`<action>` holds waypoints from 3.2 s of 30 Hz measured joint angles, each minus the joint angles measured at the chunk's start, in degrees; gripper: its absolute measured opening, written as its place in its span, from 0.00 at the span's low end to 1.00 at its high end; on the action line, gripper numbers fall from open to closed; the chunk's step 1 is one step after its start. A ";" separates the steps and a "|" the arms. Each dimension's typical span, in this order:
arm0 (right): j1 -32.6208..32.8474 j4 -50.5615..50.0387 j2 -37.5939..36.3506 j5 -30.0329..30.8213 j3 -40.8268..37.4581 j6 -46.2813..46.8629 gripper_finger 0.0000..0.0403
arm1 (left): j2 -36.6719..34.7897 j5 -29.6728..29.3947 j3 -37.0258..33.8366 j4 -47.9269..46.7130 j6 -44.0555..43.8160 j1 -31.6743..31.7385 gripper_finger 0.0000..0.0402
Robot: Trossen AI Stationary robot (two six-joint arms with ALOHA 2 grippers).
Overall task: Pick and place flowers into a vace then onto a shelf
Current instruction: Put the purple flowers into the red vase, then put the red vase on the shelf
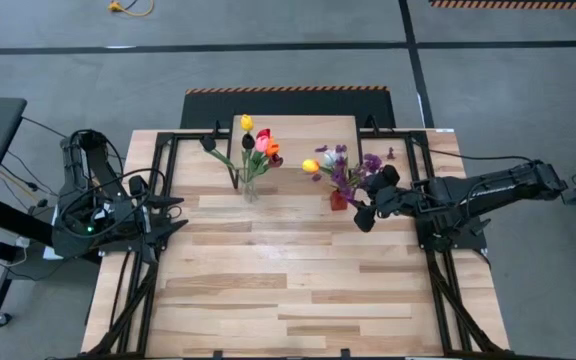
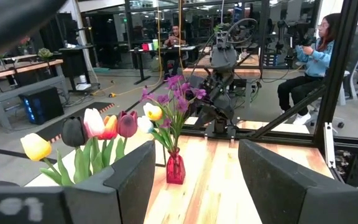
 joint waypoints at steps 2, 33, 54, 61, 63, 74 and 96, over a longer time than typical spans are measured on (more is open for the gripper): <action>0.06 -2.97 0.00 -0.42 0.81 -0.12 0.61 | 0.00 0.00 0.00 0.00 -0.02 0.00 0.55; 0.11 -43.93 -0.04 -11.87 22.45 4.72 0.61 | 0.00 -0.02 0.00 0.02 -0.90 0.00 0.55; 25.96 -24.85 -0.33 -3.88 1.57 36.98 0.48 | -0.05 2.29 0.00 0.62 -0.98 -0.13 0.55; 36.10 -3.71 4.35 22.91 -12.26 48.14 0.44 | -1.98 4.96 0.00 0.83 0.26 -0.22 0.55; 36.26 0.53 7.58 25.90 -14.63 49.67 0.45 | -2.64 6.09 0.00 0.82 0.82 -0.22 0.55; 26.25 21.56 31.22 35.26 -16.81 50.08 0.60 | -5.33 6.67 0.00 0.83 2.92 -0.22 0.55; 15.34 32.00 41.53 34.97 -8.61 33.93 0.81 | -5.35 6.68 0.00 0.85 6.56 -0.20 0.55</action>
